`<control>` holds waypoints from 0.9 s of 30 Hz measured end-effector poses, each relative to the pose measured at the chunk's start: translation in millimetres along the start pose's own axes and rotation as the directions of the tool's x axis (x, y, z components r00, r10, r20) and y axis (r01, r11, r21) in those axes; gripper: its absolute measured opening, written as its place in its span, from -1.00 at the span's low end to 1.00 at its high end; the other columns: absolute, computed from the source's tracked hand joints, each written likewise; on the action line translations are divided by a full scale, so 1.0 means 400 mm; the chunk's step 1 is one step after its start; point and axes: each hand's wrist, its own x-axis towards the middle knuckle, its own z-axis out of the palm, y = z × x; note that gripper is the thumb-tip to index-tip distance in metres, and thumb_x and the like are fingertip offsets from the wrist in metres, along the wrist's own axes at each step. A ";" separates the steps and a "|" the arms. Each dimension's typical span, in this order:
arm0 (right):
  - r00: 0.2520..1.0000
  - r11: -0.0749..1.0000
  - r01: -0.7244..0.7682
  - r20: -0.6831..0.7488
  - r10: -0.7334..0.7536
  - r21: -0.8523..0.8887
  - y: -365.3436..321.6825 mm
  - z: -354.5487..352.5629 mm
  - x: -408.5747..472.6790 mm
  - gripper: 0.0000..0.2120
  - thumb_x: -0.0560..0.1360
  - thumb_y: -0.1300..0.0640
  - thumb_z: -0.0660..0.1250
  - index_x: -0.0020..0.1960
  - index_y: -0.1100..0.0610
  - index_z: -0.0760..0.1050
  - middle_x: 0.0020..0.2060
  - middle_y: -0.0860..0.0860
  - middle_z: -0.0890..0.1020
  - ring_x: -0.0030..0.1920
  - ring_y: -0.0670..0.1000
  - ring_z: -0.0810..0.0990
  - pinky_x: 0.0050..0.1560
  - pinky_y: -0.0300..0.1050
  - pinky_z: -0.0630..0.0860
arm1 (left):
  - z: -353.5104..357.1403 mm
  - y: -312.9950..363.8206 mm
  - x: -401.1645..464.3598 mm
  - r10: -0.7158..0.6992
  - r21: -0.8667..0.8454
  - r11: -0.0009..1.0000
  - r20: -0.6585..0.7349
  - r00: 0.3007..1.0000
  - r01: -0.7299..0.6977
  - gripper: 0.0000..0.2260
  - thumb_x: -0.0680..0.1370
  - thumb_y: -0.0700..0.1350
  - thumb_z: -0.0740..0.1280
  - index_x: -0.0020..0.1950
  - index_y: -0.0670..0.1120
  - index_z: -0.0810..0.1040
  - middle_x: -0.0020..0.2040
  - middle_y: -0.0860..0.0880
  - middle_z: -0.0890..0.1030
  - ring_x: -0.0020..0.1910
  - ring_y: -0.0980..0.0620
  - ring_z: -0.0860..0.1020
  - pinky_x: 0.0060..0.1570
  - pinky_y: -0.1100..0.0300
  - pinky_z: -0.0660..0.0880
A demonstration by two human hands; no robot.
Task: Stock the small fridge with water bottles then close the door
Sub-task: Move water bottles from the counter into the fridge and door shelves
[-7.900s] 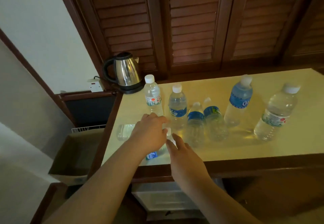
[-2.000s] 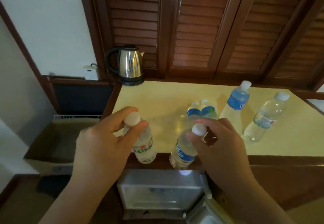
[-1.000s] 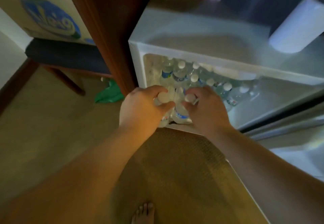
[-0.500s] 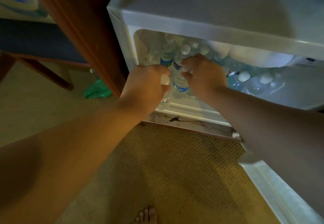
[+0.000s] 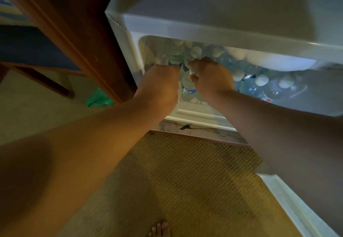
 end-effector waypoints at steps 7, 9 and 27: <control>0.992 0.994 0.002 -0.126 0.012 0.109 0.018 -0.019 -0.108 -0.54 0.59 0.17 0.27 0.48 -0.05 0.40 0.36 0.12 0.44 0.09 0.25 0.63 -0.10 0.03 0.58 | -0.001 0.023 0.093 -0.036 0.172 0.985 0.069 0.997 0.023 -0.81 0.60 -0.30 0.34 0.19 -0.17 0.62 0.01 -0.16 0.66 0.00 -0.17 0.62 -0.17 0.12 0.38; 0.996 0.992 -0.014 -0.091 0.025 0.122 0.026 -0.020 -0.153 -0.54 0.58 0.16 0.27 0.47 -0.04 0.41 0.32 0.11 0.44 0.06 0.23 0.63 -0.10 0.04 0.58 | 0.000 0.021 0.103 -0.013 0.196 0.981 0.092 0.996 -0.005 -0.78 0.57 -0.34 0.35 0.18 -0.18 0.63 0.02 -0.19 0.67 0.01 -0.18 0.64 -0.16 0.09 0.47; 0.994 0.981 -0.098 -0.037 0.105 0.166 -0.002 -0.181 -0.457 -0.56 0.56 0.07 0.31 0.44 0.01 0.46 0.17 0.02 0.56 0.16 0.06 0.50 0.14 0.01 0.55 | -0.092 0.091 -0.067 -0.037 -0.041 0.998 0.052 0.998 0.039 -0.55 0.57 -0.29 0.35 0.45 -0.05 0.46 0.31 -0.10 0.51 0.23 -0.10 0.54 0.16 0.06 0.51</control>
